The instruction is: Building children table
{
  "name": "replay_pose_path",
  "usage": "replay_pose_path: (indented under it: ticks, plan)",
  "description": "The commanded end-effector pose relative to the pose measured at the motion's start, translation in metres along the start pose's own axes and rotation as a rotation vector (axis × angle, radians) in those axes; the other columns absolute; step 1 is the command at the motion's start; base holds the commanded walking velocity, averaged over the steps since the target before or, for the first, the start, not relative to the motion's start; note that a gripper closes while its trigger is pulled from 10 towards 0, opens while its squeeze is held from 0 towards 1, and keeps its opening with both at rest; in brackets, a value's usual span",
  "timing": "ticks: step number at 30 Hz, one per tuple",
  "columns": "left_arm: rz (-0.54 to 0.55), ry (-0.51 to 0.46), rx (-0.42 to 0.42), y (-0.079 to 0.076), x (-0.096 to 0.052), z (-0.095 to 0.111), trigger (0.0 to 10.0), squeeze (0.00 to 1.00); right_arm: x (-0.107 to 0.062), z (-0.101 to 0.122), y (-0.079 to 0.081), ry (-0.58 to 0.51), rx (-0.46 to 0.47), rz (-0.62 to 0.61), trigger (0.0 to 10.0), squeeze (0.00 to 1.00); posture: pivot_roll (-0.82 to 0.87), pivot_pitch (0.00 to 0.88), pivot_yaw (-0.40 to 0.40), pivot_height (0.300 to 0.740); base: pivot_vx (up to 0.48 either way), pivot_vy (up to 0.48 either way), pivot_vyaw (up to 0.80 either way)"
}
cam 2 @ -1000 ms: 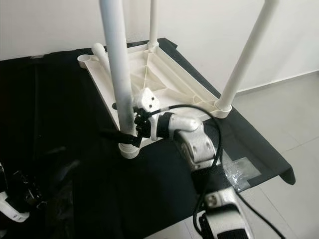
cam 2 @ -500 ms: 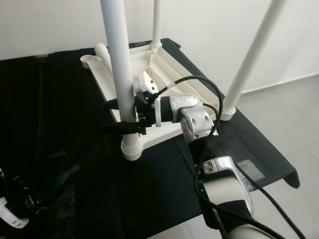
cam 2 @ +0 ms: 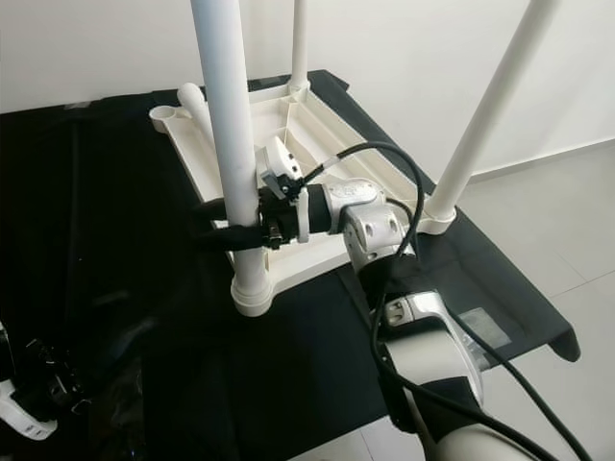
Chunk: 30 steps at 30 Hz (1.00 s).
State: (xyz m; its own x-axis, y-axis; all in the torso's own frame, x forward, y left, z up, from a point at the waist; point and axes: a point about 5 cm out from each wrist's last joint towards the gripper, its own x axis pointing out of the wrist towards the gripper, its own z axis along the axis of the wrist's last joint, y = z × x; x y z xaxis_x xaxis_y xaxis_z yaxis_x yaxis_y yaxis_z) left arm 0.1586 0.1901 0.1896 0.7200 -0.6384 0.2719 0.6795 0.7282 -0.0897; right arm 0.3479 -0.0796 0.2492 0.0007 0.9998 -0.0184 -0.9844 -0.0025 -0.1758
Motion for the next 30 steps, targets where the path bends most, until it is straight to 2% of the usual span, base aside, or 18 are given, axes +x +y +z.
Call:
replay_pose_path:
  ticks: [1, 2, 3, 4, 5, 6, 7, 8, 16, 17, 18, 19, 20, 21, 22, 28, 29, 30]
  plan:
    - [-0.003, 0.010, 0.002, -0.001, -0.001, 0.000, 10.0, 0.00, -0.002, -0.010, 0.000, 0.010, 0.013, -0.099, 0.0, 0.00, 0.00, 0.146, -0.023, 0.740, 0.000, 0.000, 0.00]
    - [-0.002, 0.010, 0.003, -0.001, -0.002, 0.000, 10.0, 0.00, 0.002, -0.019, 0.001, -0.039, 0.072, -0.317, 0.0, 0.00, -0.01, 0.147, -0.034, 0.740, 0.000, 0.000, 0.00]
    - [-0.002, 0.010, 0.003, -0.001, -0.002, 0.000, 10.0, 0.00, 0.009, -0.042, 0.014, 0.019, 0.081, -0.664, 0.0, 0.00, -0.01, 0.144, -0.036, 0.740, 0.000, 0.000, 0.00]
    - [-0.002, 0.010, 0.003, -0.001, -0.002, 0.000, 10.0, 0.00, 0.009, -0.042, 0.014, 0.019, 0.081, -0.664, 0.0, 0.00, -0.01, 0.144, -0.036, 0.740, 0.000, 0.000, 0.00]
    - [-0.003, 0.010, 0.002, -0.001, -0.002, 0.001, 10.0, 0.00, 0.015, -0.050, 0.032, 0.021, 0.086, -0.844, 0.0, 0.00, 0.00, 0.154, -0.016, 0.740, 0.000, 0.000, 0.00]
    - [-0.012, 0.010, -0.002, -0.001, -0.001, 0.001, 10.0, 0.00, 0.024, -0.056, 0.044, 0.034, 0.087, -0.894, 0.0, 0.00, -0.01, 0.147, -0.003, 0.740, 0.000, 0.000, 0.00]
    - [-0.012, 0.010, -0.002, -0.001, -0.001, 0.001, 10.0, 0.00, 0.024, -0.056, 0.044, 0.034, 0.087, -0.894, 0.0, 0.00, -0.01, 0.147, -0.003, 0.740, 0.000, 0.000, 0.00]
    - [-0.021, 0.012, -0.001, 0.000, 0.001, 0.001, 10.0, 0.00, 0.034, -0.058, 0.049, 0.032, 0.077, -0.850, 0.0, 0.00, 0.00, 0.134, -0.011, 0.740, 0.000, 0.000, 0.00]
    - [-0.009, -0.005, 0.017, 0.004, 0.003, 0.004, 10.0, 0.00, 0.040, -0.056, 0.042, 0.025, 0.053, -0.810, 0.0, 0.00, 0.00, 0.130, -0.018, 0.740, 0.000, 0.000, 0.00]
    - [-0.012, -0.004, 0.016, 0.003, 0.003, 0.003, 10.0, 0.00, 0.042, -0.054, 0.042, 0.024, 0.052, -0.802, 4.8, 0.00, 0.00, 0.129, -0.017, 0.740, 0.000, 0.000, 0.00]
    - [-0.014, -0.002, 0.014, 0.002, 0.003, 0.002, 10.0, 0.00, 0.044, -0.054, 0.043, 0.026, 0.058, -0.788, 10.0, 0.00, 0.00, 0.125, -0.012, 0.740, 0.000, 0.000, 0.00]
    - [-0.014, -0.002, 0.014, 0.002, 0.003, 0.002, 10.0, 0.00, 0.044, -0.054, 0.043, 0.026, 0.058, -0.788, 10.0, 0.00, 0.00, 0.125, -0.012, 0.740, 0.000, 0.000, 0.00]
    - [-0.017, 0.001, 0.010, 0.003, 0.003, 0.001, 10.0, 0.00, 0.048, -0.044, 0.048, 0.003, 0.055, -0.702, 10.0, 0.28, 0.00, 0.127, -0.008, 0.740, 0.000, 0.000, 0.00]
    - [-0.017, 0.001, 0.010, 0.003, 0.003, 0.001, 10.0, 0.00, 0.048, -0.044, 0.048, 0.003, 0.055, -0.702, 10.0, 0.28, 0.00, 0.127, -0.008, 0.740, 0.000, 0.000, 0.00]
    - [-0.020, 0.001, 0.009, 0.003, 0.004, 0.001, 10.0, 0.00, 0.048, -0.038, 0.047, -0.015, 0.050, -0.645, 10.0, 1.00, 0.00, 0.126, -0.002, 0.740, 0.000, 0.000, 0.00]
    - [-0.027, -0.001, 0.006, 0.004, 0.006, 0.001, 10.0, 0.00, 0.040, -0.020, 0.039, -0.097, -0.007, -0.535, 10.0, 1.00, 0.00, 0.126, -0.002, 0.740, 0.000, 0.000, 0.00]
    - [-0.026, -0.001, 0.006, 0.004, 0.006, 0.001, 10.0, 0.00, 0.034, -0.014, 0.037, -0.099, -0.042, -0.423, 10.0, 1.00, 0.02, 0.123, -0.004, 0.740, 0.000, 0.000, 0.00]
    - [-0.024, 0.001, 0.009, 0.003, 0.005, 0.001, 10.0, 0.00, 0.027, -0.008, 0.032, -0.085, -0.066, -0.324, 10.0, 0.79, 0.03, 0.122, -0.007, 0.740, 0.000, 0.000, 0.00]
